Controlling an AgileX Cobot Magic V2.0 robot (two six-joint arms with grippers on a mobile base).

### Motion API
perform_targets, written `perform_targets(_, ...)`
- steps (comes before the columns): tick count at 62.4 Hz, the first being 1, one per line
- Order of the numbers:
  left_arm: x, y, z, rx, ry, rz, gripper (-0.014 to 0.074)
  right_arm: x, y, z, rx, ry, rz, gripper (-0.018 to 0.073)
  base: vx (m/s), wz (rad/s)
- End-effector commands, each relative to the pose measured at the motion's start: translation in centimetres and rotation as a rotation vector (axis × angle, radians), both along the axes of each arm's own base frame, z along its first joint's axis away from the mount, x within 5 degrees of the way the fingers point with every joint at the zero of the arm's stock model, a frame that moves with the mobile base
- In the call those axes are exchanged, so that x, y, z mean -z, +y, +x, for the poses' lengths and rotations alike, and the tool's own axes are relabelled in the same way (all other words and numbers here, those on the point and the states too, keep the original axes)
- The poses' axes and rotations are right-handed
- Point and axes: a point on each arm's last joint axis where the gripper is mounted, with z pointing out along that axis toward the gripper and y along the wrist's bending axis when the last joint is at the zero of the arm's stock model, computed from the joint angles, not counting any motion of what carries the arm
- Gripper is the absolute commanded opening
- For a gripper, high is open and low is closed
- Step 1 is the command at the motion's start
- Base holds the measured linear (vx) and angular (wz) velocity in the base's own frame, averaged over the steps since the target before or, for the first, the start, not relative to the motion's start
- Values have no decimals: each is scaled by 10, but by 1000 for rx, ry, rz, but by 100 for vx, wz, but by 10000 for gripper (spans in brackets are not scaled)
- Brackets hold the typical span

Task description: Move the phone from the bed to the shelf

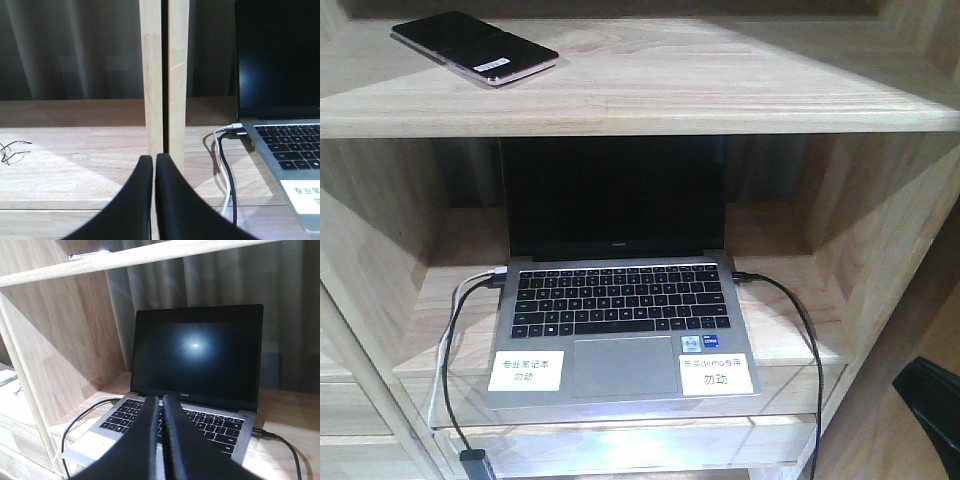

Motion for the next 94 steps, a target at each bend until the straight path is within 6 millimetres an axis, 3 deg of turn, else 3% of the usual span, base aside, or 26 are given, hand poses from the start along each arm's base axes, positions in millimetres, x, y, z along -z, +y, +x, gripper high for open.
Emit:
perform_targets(1, -4, 0, 0, -3, -71, -5, 1, -13, -4, 2, 51, -47, 43, -4, 0, 0)
perform_targets(44, -4, 0, 0, -3, -71, -5, 1, -12, -6, 3, 81, -91, -59, -4, 0, 0)
perform_targets(59, -4, 0, 0, -3, -71, -5, 1, -10, -17, 8, 255, -89, -107, -4, 0, 0)
perform_targets(73, -4, 0, 0, -3, -71, -5, 1, 17, -30, 12, 433, -52, -145, -4, 0, 0)
perform_targets(94, -4, 0, 0, -3, -71, -5, 1, 54, -38, -3, 555, -118, -144, -4, 0, 0)
